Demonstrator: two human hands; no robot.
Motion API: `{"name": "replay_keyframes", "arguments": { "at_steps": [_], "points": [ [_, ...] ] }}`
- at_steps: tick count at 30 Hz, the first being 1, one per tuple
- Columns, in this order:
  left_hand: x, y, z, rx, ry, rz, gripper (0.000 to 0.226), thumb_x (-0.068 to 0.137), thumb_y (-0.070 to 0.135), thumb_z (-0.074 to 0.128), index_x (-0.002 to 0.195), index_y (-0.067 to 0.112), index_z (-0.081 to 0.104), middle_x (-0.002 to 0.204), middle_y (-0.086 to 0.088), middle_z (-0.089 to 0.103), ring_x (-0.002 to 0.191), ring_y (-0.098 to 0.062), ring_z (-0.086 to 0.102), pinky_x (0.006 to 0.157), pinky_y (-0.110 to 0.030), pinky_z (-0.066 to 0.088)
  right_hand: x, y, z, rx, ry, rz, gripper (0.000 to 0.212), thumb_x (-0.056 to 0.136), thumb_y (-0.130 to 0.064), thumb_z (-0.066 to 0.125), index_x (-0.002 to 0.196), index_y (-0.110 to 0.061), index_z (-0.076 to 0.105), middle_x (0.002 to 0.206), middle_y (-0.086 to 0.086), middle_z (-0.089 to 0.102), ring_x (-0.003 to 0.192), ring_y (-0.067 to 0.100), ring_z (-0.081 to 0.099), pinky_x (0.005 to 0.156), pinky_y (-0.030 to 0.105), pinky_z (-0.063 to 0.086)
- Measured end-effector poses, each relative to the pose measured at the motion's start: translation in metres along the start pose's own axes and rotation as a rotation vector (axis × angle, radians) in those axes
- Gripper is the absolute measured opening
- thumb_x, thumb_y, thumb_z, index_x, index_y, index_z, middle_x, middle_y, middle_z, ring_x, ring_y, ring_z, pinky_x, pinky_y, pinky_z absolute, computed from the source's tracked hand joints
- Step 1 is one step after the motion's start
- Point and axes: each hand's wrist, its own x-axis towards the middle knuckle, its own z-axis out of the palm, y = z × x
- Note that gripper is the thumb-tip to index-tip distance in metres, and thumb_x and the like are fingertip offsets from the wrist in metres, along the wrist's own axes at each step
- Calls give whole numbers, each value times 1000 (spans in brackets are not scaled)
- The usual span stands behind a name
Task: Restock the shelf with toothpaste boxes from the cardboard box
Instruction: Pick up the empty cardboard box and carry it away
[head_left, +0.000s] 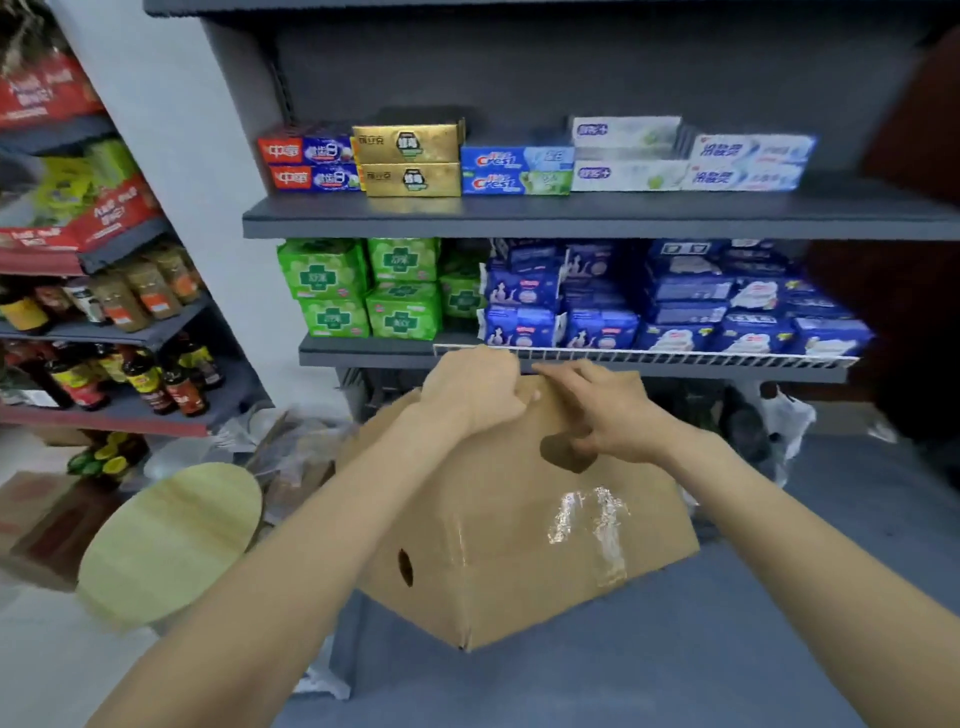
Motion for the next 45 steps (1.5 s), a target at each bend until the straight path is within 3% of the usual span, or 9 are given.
{"name": "replay_keyframes", "arguments": {
  "at_steps": [7,10,14,23,27,30,33,38,45],
  "points": [
    [45,139,48,-223,-133,126,40,84,58,53,93,19,53,102,-3,64,99,-25,58,73,-33,40,-95,110,-8,-127,42,224,69,85,-29,61,144,-28,27,138,1,37,128,21,37,104,31,24],
    [61,206,69,-279,-221,213,62,71,66,63,108,20,44,106,0,61,100,-24,59,72,-33,40,-131,161,-5,-173,29,287,69,80,-39,65,140,-28,34,132,1,43,123,22,41,99,31,26],
    [88,293,104,-286,-252,305,84,64,61,72,120,8,40,123,-9,49,114,-28,51,82,-37,42,-171,236,11,-161,78,395,59,77,-25,64,132,-22,44,121,5,47,118,26,42,103,32,25],
    [196,455,153,-336,-229,453,61,67,49,73,108,13,44,112,-6,52,104,-27,53,82,-40,45,-246,410,-12,-293,73,723,59,75,-39,69,121,-14,43,120,9,41,113,28,41,85,30,33],
    [245,531,156,-327,-231,516,59,67,41,74,108,11,44,110,-6,52,101,-29,56,79,-39,40,-288,490,-48,-70,40,834,65,73,-43,73,131,-30,44,121,2,46,119,24,41,96,35,34],
    [277,590,158,-264,-209,641,62,67,45,75,112,15,46,113,-2,55,104,-26,56,78,-37,36,-319,549,-69,155,118,925,15,79,-29,67,91,-30,59,89,-6,52,96,23,48,78,37,42],
    [308,646,159,-257,-235,730,59,70,48,73,114,17,50,116,-1,55,111,-22,52,87,-37,35,-352,600,-73,292,192,1036,17,77,-31,65,67,-34,53,75,-13,53,83,17,52,76,45,48],
    [346,750,168,-365,-316,757,31,83,42,66,101,17,60,110,-3,61,107,-25,54,79,-35,38,-413,681,-77,344,258,1125,8,80,-27,67,84,-22,63,89,-4,61,88,19,53,77,42,45],
    [373,934,180,-447,-387,683,30,79,43,70,94,18,64,94,1,63,94,-21,56,67,-33,42,-531,830,-108,355,240,1112,10,76,-30,68,83,-25,63,85,-4,63,87,21,54,79,47,49]
  ]
}}
